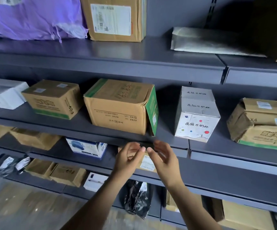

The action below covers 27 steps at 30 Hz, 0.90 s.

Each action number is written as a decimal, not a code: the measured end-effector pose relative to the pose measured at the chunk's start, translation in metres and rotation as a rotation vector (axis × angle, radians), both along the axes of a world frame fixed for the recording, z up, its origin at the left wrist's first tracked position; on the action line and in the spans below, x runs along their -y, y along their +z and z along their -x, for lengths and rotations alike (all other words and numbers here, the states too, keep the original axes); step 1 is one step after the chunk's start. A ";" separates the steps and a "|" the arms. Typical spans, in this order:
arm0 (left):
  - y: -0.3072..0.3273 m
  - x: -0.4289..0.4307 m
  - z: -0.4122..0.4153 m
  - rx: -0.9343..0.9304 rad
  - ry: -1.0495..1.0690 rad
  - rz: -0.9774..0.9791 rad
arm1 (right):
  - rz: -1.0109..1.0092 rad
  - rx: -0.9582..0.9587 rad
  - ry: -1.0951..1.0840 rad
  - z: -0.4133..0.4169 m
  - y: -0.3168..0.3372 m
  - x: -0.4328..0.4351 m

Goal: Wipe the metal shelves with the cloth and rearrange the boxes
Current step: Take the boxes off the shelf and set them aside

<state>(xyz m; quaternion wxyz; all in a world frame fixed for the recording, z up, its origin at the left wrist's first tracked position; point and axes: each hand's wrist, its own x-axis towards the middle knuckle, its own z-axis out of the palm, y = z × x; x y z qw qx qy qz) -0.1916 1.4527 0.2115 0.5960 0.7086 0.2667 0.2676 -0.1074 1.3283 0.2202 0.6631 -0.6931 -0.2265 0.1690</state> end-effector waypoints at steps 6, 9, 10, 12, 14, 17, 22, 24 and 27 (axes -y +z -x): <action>-0.028 -0.016 0.016 -0.166 -0.051 -0.085 | 0.099 0.010 -0.046 0.020 -0.023 0.002; -0.046 -0.022 0.024 -0.237 -0.044 -0.107 | 0.197 0.000 -0.085 0.030 -0.045 0.008; -0.052 -0.023 0.026 -0.256 -0.040 -0.102 | 0.231 0.008 -0.108 0.033 -0.052 0.010; -0.061 -0.026 0.031 -0.281 -0.022 -0.094 | 0.286 0.015 -0.153 0.036 -0.063 0.013; -0.071 -0.032 0.034 -0.315 0.001 -0.102 | 0.324 0.004 -0.184 0.036 -0.073 0.013; -0.081 -0.047 0.032 -0.344 0.030 -0.111 | 0.392 0.009 -0.217 0.026 -0.084 0.010; -0.091 -0.071 0.012 -0.388 0.027 -0.114 | 0.473 0.010 -0.246 -0.002 -0.096 0.007; -0.094 -0.074 0.004 -0.391 0.016 -0.143 | 0.491 0.008 -0.252 -0.012 -0.104 0.009; -0.101 -0.080 -0.010 -0.404 0.014 -0.157 | 0.495 0.002 -0.262 -0.029 -0.114 0.007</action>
